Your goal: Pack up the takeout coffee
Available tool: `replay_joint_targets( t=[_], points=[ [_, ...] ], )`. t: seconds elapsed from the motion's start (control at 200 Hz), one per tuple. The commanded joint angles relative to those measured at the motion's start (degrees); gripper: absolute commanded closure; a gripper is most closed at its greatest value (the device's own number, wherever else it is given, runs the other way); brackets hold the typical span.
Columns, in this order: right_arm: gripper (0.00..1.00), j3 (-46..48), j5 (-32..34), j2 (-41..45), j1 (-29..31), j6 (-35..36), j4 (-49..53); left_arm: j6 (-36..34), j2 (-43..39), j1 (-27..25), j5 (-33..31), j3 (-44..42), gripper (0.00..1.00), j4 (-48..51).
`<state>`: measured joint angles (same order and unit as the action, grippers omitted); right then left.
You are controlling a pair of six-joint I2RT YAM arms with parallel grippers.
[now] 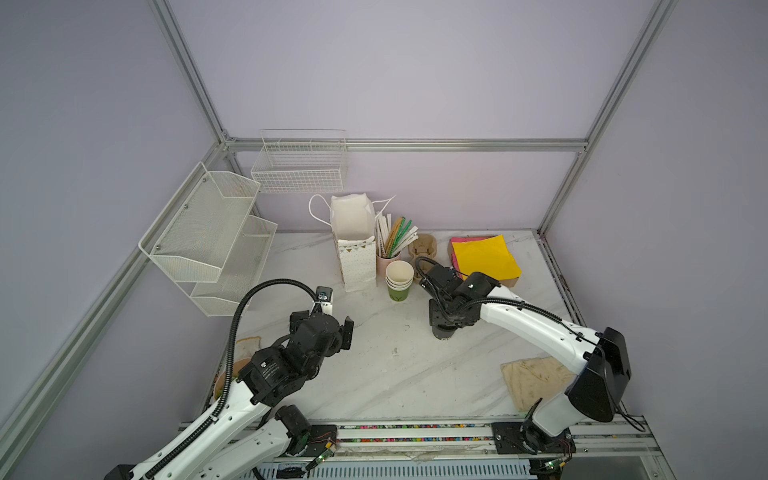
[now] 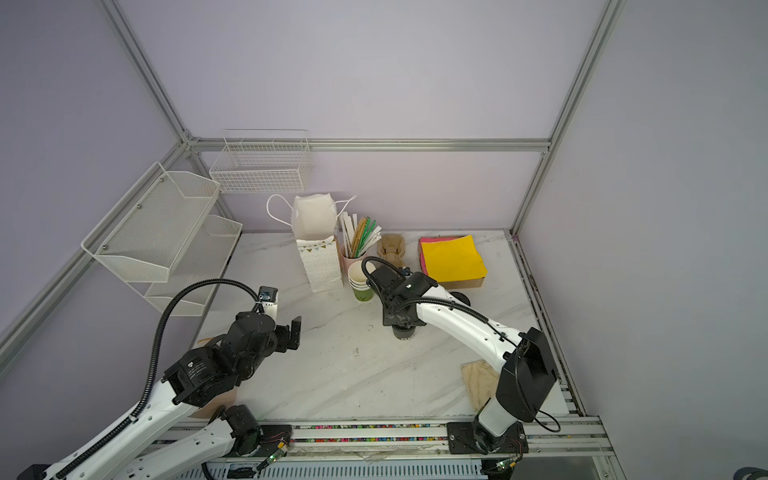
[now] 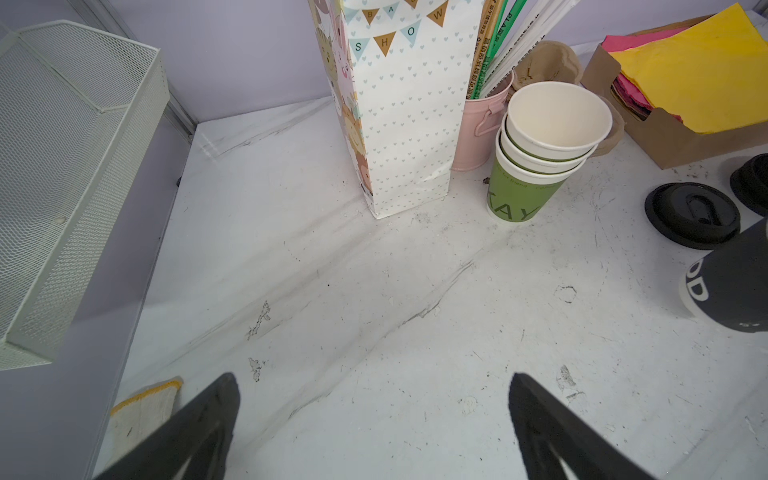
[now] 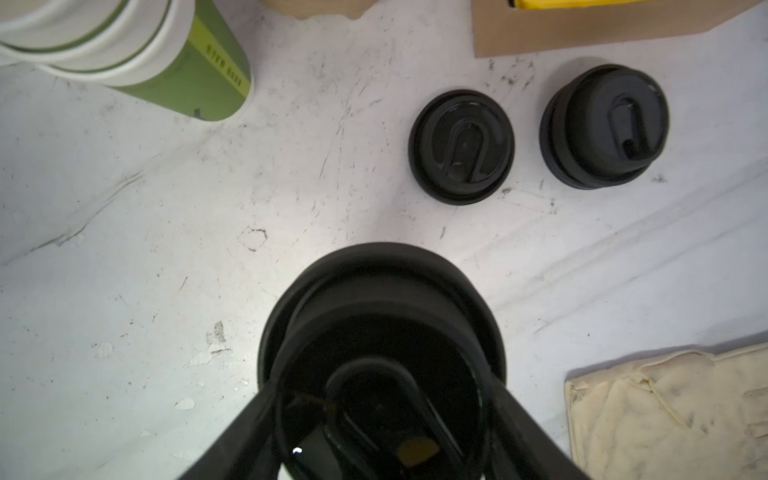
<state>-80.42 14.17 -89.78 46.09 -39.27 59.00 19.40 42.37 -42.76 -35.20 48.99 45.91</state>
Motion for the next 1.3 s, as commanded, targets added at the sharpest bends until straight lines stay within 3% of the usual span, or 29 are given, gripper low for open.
replay_joint_targets(
  t=[0.0,0.655,1.03,1.295],
  points=[
    [0.31,2.3,1.5,1.4,-2.3,1.2,2.3,-1.0,-0.3,0.3,-0.5,-1.9,0.00,-1.4],
    [0.31,6.6,0.7,-0.8,-16.3,9.9,-7.8,-1.3,-0.1,0.3,-1.0,-2.0,0.00,-1.4],
    [0.31,5.7,-0.5,-4.4,-19.9,11.6,-10.9,-1.6,0.3,0.4,-1.5,-2.0,0.00,-1.8],
    [0.31,5.9,-3.1,-2.2,-20.5,10.0,-9.3,-1.9,0.6,0.4,-1.6,-2.1,0.00,-2.1]
  ],
)
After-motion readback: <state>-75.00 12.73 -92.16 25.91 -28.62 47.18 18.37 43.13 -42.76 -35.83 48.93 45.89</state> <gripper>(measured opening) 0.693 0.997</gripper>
